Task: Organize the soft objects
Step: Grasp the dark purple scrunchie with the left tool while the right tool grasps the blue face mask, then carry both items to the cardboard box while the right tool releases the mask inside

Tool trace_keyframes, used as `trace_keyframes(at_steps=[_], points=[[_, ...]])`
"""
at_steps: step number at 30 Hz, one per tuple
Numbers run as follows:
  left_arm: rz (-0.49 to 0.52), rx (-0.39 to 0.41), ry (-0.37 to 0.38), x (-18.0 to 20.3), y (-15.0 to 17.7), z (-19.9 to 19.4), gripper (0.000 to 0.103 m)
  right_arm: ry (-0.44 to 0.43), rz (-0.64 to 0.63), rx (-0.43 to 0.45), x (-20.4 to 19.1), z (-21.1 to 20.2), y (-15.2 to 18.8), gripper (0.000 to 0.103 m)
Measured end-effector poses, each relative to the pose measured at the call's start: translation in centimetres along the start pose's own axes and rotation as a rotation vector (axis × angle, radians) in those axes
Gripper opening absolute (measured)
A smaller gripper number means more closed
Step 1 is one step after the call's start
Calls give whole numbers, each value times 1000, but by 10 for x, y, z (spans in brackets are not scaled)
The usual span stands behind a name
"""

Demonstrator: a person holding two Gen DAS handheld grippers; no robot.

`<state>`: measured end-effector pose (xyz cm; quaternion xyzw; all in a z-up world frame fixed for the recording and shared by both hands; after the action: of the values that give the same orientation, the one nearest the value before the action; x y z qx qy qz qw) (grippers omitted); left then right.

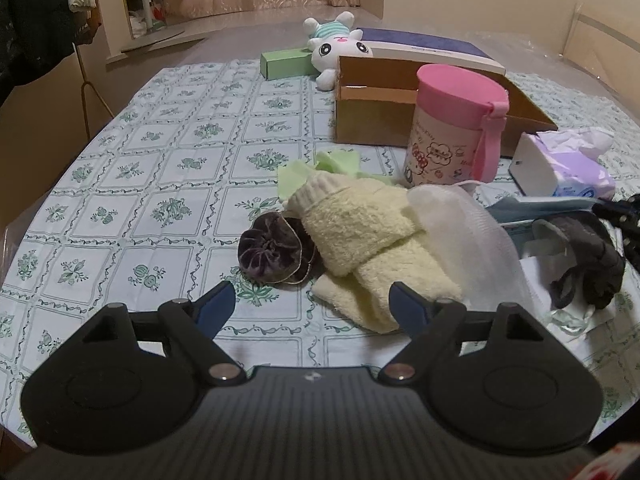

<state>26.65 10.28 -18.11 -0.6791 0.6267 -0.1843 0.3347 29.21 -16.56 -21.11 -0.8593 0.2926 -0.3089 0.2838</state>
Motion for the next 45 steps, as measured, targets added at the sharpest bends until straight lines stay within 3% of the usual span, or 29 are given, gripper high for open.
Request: trace_keyframes(at_steps=[4,7,16,27,29,37,45], points=[[3,-4,-8,-4,0,9,80,25,-21,47,6,-8,-4,0],[4,-11,-10,-8,0,15,72,58,-14,71,15,-15,-8,0],[35,-5,-37,-22,-3,37,71,137,55,152,58,-53,-39,0],[52,-18,23,-23,-7,79,63,214,111,211,91,-84,-51,0],[50,-13,40,-21,-7,83,52,229,115,218,96,-89,-53,0],[48,24,63,-24,-10,77,21,226,139,201,106,-86,-48,0],[27,70,33,-51,-34,53,18,214,127,207,116,-73,-55,0]])
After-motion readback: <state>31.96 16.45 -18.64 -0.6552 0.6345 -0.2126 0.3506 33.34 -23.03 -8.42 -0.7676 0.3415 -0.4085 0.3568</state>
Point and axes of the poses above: each gripper's, at about its wrist camera, not at the fingertips, and z roughly the way its jaws point, x to its right, y to its underside, the point moved 9 cm from there along z, roughly the way its jaws point, and after that the axes turned 10 degrees about -y, right-handed, at the moved point
